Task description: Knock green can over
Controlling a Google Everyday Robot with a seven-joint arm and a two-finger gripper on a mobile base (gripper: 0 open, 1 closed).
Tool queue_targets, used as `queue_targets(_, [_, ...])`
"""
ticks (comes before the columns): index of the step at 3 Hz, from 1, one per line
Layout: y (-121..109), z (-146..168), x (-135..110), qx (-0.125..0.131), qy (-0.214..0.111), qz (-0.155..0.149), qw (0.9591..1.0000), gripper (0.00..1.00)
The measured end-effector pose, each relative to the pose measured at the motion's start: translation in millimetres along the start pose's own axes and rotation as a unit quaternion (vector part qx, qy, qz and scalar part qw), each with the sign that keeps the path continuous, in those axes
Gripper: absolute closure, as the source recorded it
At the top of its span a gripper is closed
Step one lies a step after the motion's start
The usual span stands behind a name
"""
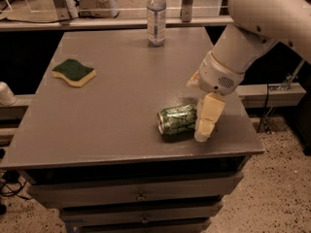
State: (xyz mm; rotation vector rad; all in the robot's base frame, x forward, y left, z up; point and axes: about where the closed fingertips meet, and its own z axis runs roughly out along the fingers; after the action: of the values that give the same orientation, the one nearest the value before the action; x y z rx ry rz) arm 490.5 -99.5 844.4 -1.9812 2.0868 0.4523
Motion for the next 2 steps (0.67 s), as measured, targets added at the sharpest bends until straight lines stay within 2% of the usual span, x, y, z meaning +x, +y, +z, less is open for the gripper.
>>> queue_targets(1, [-15,-22,12,0.010,-0.032,0.014,0.9993,0.00])
queue_targets(2, [-29,-47,23,0.023,-0.059,0.012,0.9979,0.00])
